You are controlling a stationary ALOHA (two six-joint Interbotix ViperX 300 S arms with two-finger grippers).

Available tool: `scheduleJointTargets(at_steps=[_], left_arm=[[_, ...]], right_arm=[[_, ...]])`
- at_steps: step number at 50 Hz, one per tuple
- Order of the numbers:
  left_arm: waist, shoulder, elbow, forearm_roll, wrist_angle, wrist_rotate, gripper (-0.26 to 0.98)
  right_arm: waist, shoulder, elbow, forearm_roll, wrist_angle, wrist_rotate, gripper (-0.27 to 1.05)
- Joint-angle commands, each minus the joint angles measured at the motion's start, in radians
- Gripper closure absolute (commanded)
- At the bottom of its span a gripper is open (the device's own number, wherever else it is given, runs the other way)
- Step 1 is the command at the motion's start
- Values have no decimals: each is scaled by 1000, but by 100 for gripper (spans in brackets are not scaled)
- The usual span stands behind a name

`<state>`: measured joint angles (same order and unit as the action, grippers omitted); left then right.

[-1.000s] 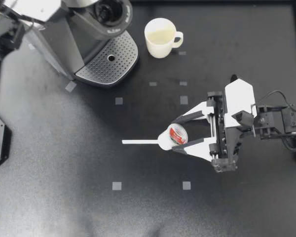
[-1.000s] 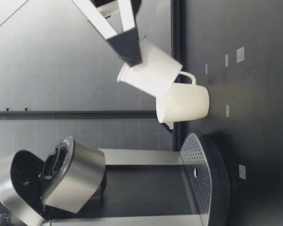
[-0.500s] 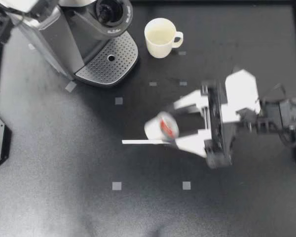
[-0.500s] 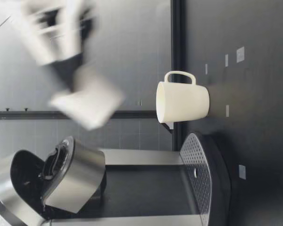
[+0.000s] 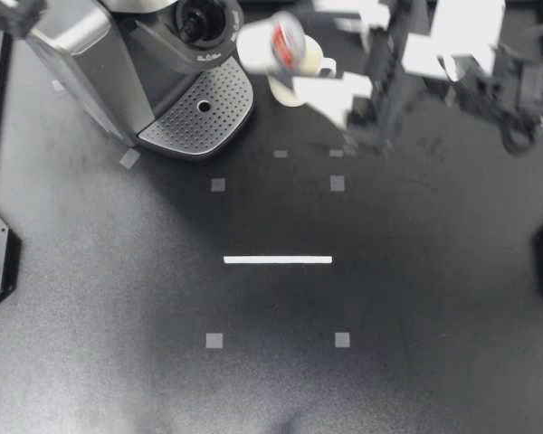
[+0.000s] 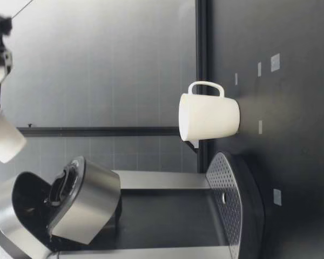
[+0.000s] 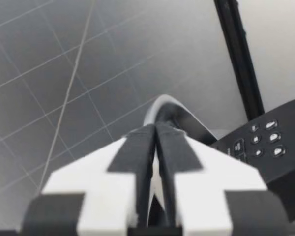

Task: Place the coffee capsule inside the capsule container, then place the cup onto the center of the cup tray.

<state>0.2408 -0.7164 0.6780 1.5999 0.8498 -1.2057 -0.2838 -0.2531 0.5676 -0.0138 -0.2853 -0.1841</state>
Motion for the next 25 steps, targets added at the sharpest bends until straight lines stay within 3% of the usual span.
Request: scheduleJointTargets(at_steps=[1,25], left_arm=[[3,-29,0,5,-11,-6,58],[3,-49,25,5,-12,-5,58]], right_arm=[[-23,11,-67,-2,18,-15,24],[-55,156,-206,-9,100,-43,24]])
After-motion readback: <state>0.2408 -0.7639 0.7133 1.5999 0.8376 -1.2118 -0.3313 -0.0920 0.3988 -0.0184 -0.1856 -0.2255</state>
